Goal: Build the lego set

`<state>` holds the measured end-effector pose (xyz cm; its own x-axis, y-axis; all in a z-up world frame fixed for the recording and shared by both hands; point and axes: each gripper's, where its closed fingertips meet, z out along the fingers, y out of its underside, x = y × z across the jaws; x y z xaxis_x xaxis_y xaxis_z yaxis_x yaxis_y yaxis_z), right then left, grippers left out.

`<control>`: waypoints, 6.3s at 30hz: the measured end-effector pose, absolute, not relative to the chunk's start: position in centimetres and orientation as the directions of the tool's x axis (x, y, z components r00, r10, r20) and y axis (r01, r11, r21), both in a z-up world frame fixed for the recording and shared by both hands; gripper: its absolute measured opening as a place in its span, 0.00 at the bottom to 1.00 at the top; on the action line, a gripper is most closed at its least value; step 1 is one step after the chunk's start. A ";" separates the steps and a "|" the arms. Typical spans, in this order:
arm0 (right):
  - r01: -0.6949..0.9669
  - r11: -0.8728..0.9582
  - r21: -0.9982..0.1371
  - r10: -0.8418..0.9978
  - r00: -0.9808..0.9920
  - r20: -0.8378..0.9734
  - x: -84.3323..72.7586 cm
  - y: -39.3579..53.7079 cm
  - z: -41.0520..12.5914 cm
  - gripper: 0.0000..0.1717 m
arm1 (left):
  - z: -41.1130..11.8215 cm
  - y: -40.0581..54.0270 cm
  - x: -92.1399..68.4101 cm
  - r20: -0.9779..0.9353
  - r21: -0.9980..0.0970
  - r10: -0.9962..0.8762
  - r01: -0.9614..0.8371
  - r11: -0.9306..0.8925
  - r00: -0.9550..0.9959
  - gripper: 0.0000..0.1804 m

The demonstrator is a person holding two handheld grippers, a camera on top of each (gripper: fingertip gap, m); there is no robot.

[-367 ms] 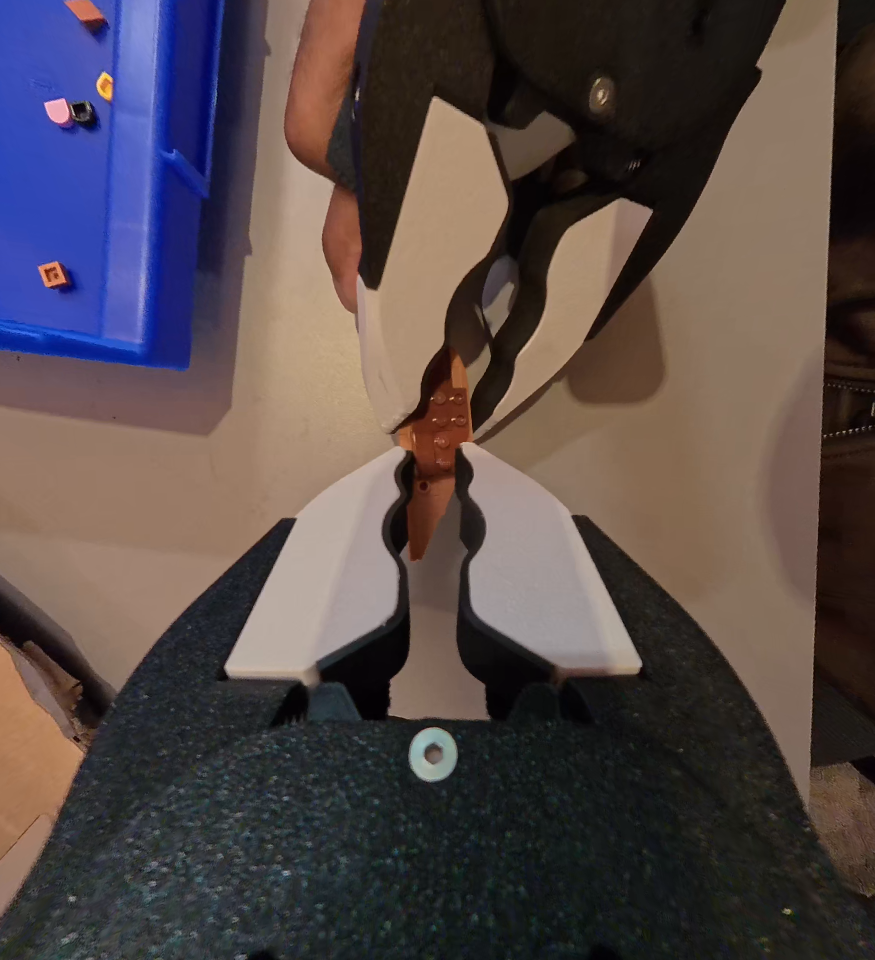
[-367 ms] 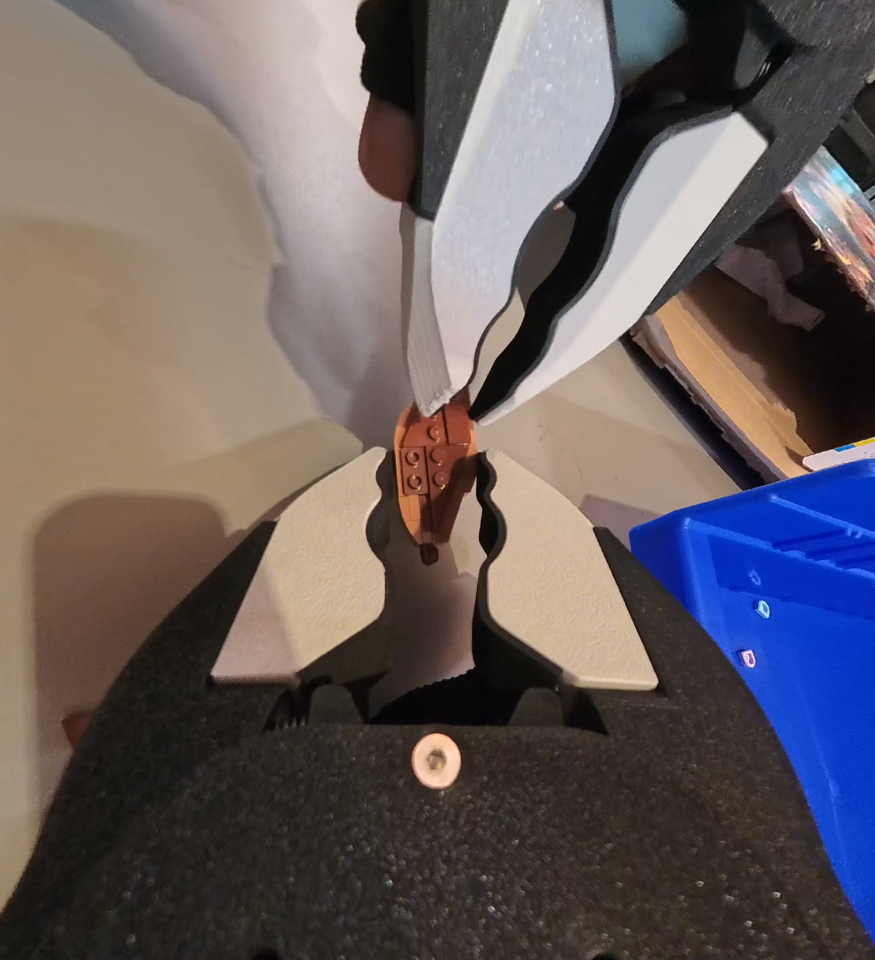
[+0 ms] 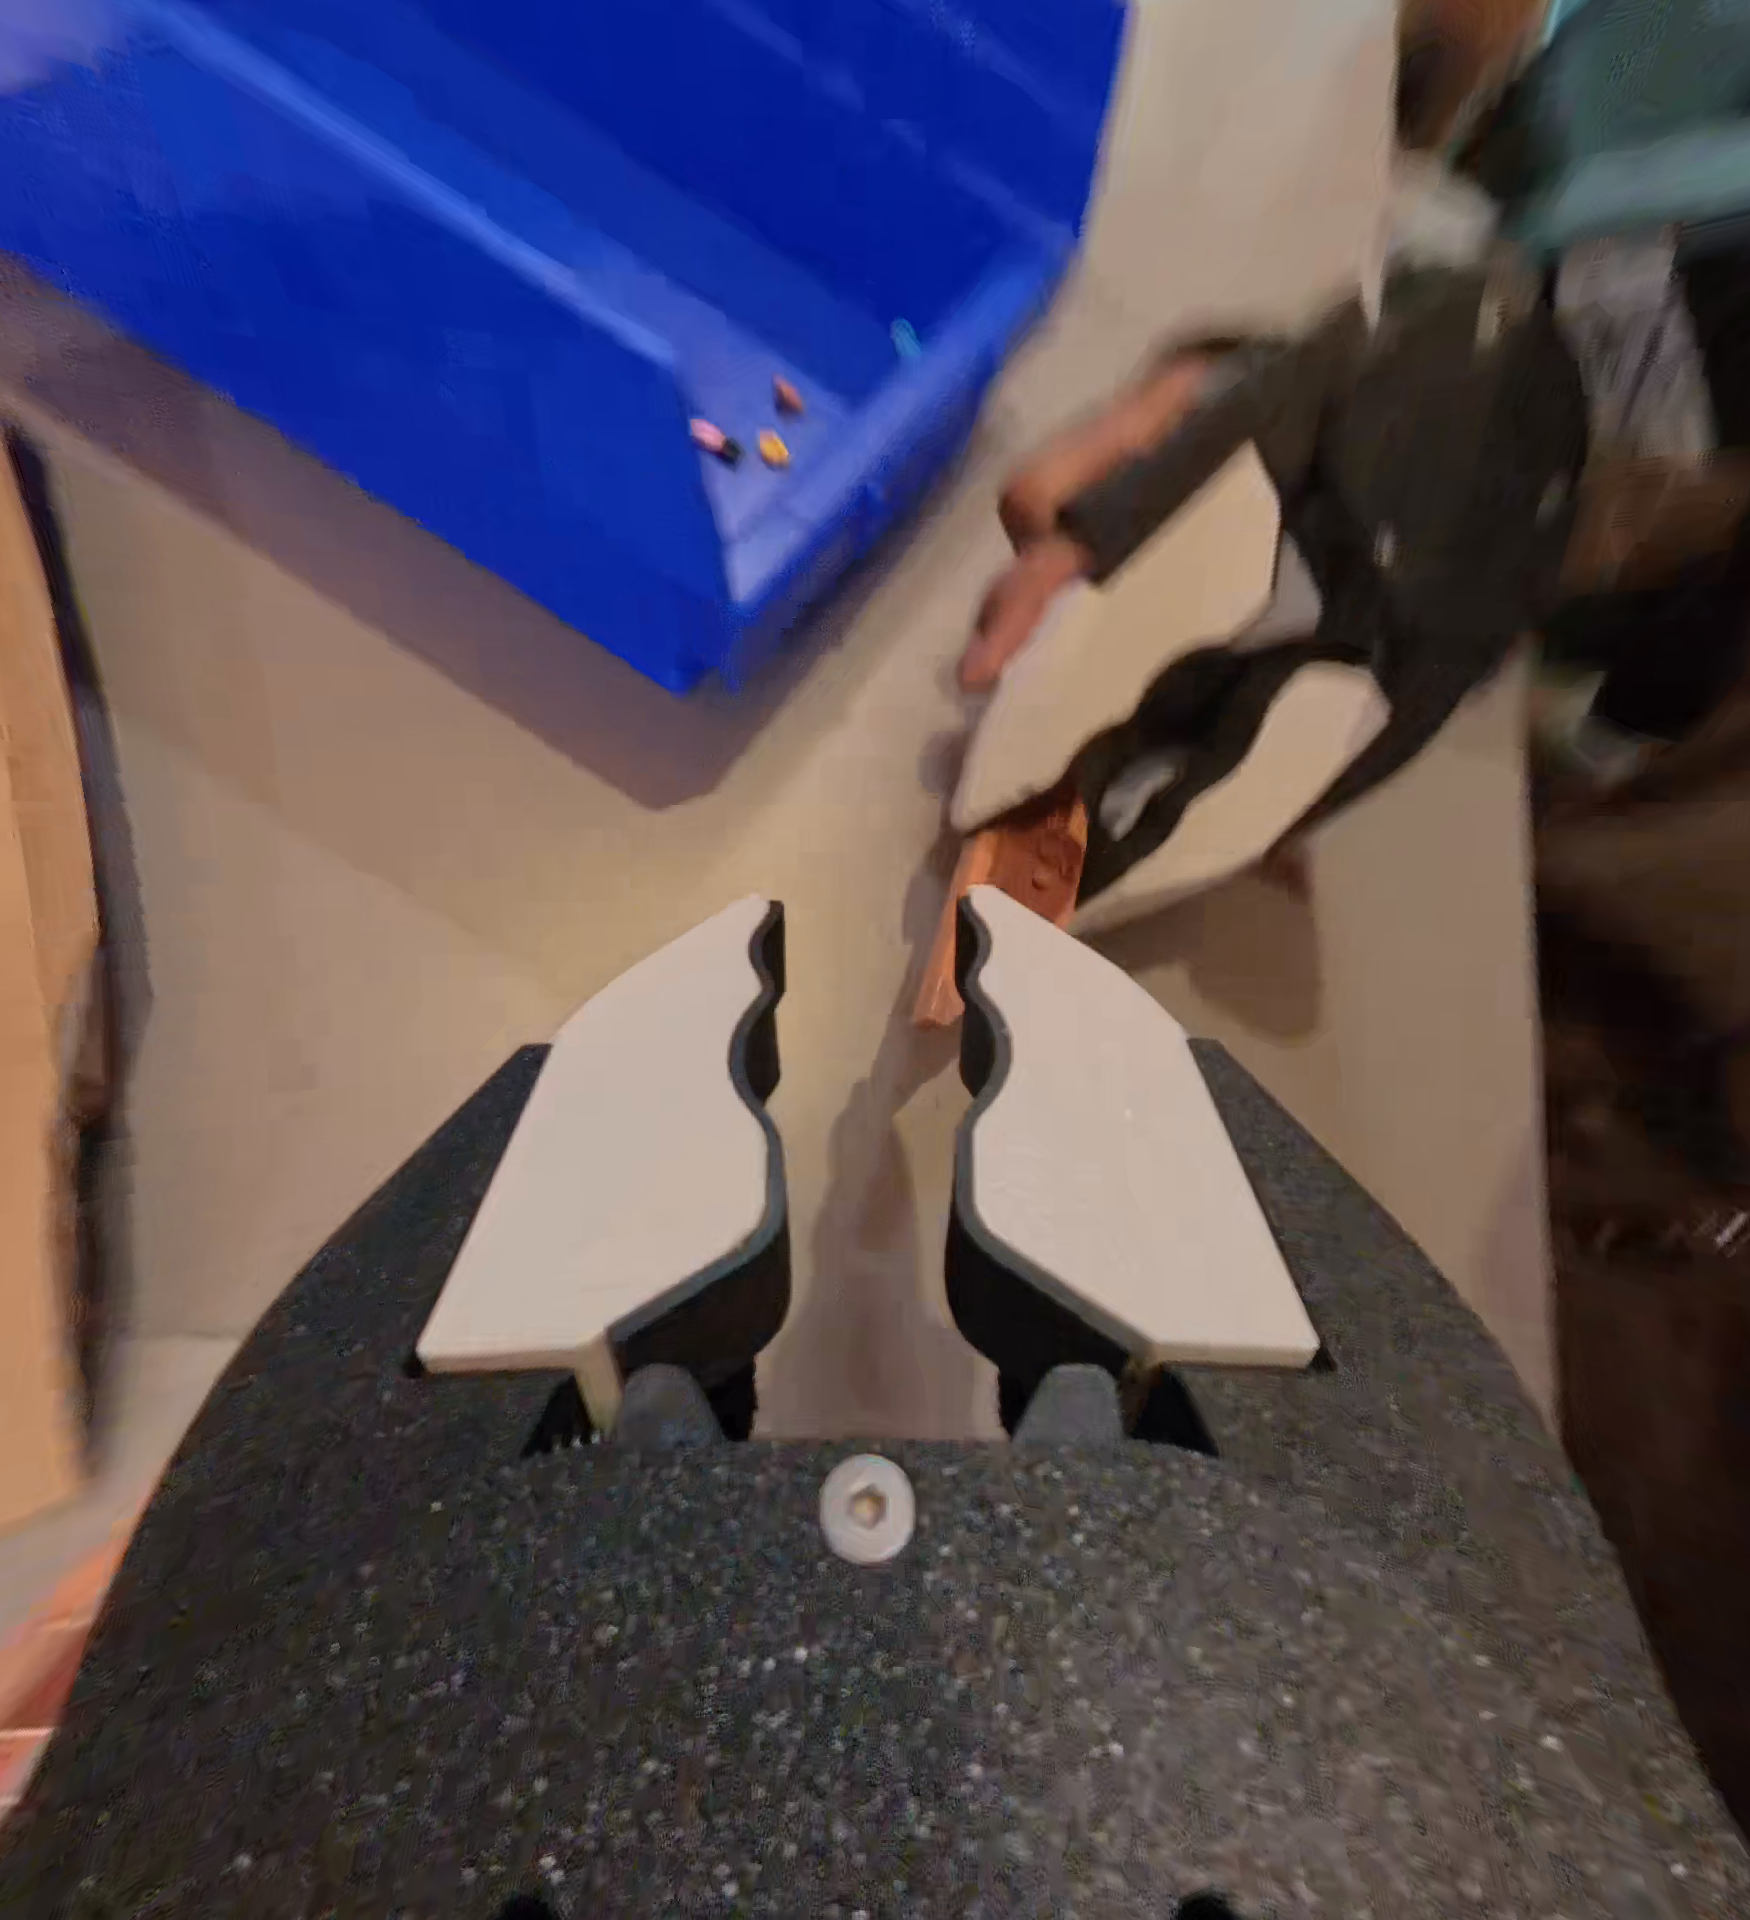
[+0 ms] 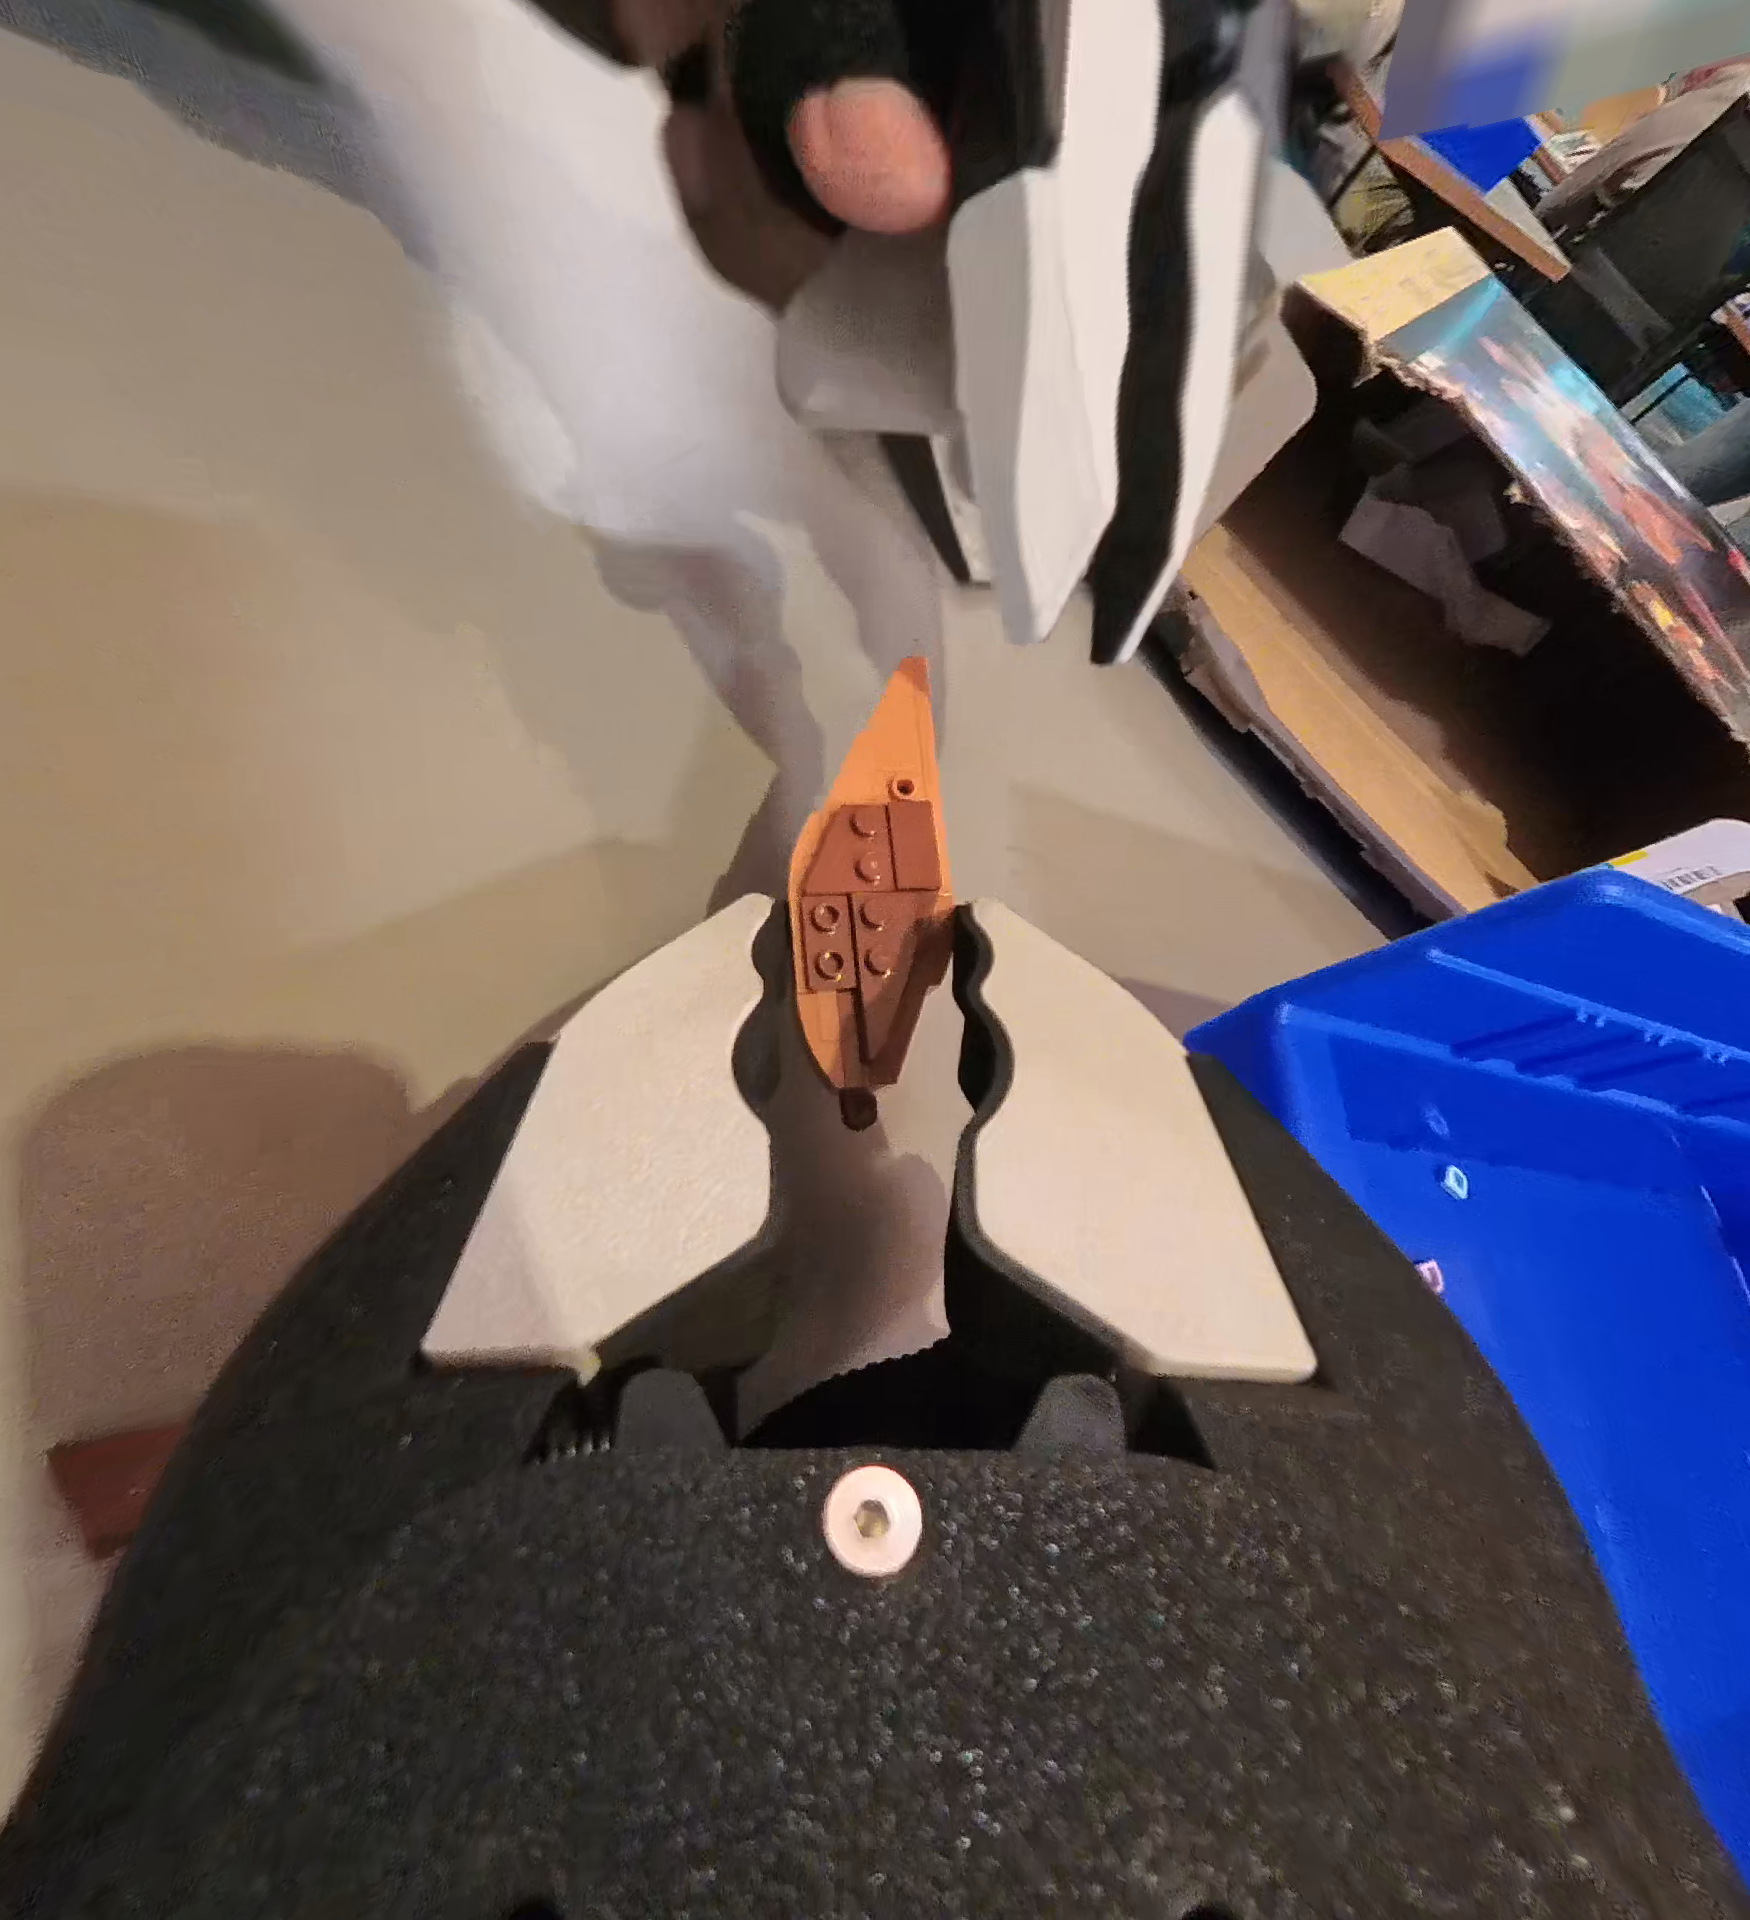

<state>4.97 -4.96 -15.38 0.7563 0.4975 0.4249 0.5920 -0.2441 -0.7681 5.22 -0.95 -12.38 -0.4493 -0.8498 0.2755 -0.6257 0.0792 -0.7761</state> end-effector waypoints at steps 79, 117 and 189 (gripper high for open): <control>0.591 -0.262 -0.763 0.255 0.805 0.536 7.1 -3.0 -12.8 0.18 | -11.1 -4.4 7.2 0.816 -0.577 -0.517 -0.419 -0.701 -0.258 0.08; 0.357 -0.270 -0.894 0.372 0.895 0.245 7.1 -3.9 -13.1 0.22 | -8.1 1.8 4.5 0.799 -0.561 -0.459 -0.208 -0.801 -0.389 0.07; -0.094 -0.553 -0.828 0.285 0.912 -0.294 2.4 -2.4 -8.1 0.05 | -10.4 -5.1 3.0 0.929 -0.341 -0.203 -0.505 -0.793 -0.309 0.08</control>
